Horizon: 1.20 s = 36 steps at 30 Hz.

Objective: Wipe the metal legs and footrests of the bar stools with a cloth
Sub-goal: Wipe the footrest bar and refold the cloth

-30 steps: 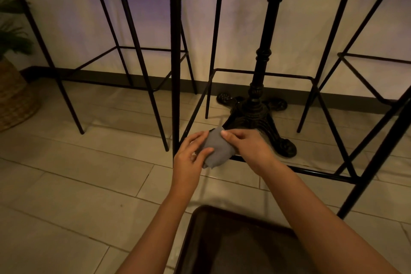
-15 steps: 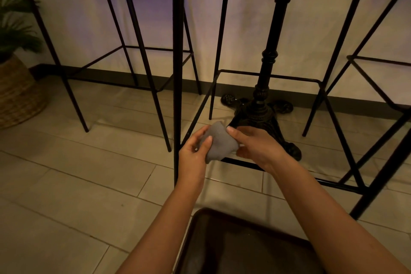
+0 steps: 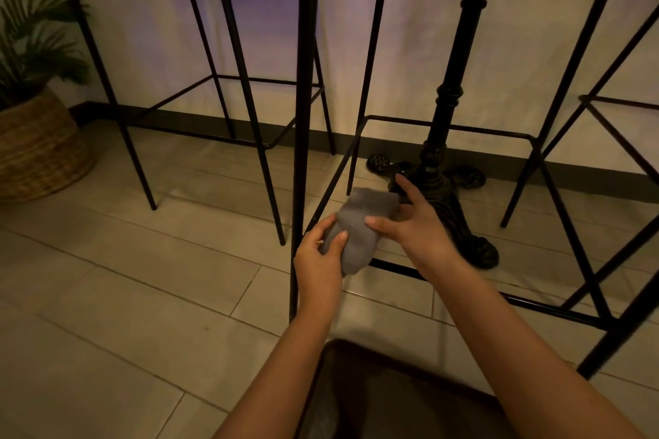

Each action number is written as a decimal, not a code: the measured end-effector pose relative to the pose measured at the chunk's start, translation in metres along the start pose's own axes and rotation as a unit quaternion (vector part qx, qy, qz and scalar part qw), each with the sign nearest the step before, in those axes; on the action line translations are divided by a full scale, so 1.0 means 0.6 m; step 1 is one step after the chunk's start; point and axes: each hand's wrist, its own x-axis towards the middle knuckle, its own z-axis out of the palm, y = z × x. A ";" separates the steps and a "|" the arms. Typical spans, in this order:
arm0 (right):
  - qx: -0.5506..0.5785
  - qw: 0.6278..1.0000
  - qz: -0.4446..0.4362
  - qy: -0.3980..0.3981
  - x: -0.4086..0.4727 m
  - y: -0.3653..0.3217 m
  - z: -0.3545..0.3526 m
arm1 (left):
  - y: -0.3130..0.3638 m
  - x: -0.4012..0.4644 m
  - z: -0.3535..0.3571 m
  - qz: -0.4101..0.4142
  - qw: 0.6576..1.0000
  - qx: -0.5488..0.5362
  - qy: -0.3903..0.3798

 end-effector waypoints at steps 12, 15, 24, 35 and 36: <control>-0.014 1.000 -0.019 -0.012 0.064 -0.012 0.024 | -0.028 -0.015 -0.034 0.202 0.959 0.161 0.114; -0.020 0.999 -0.006 -0.041 0.095 -0.010 0.048 | -0.022 -0.003 -0.043 0.210 0.960 0.163 0.091; -0.263 0.961 -0.069 -0.040 0.147 0.032 0.095 | -0.035 0.016 -0.049 0.202 0.969 0.129 0.057; -0.033 0.986 0.118 -0.116 0.148 0.020 0.120 | -0.045 0.020 -0.053 0.200 0.971 0.118 0.055; -0.043 0.985 0.117 -0.122 0.148 0.020 0.120 | -0.045 0.021 -0.054 0.200 0.971 0.119 0.055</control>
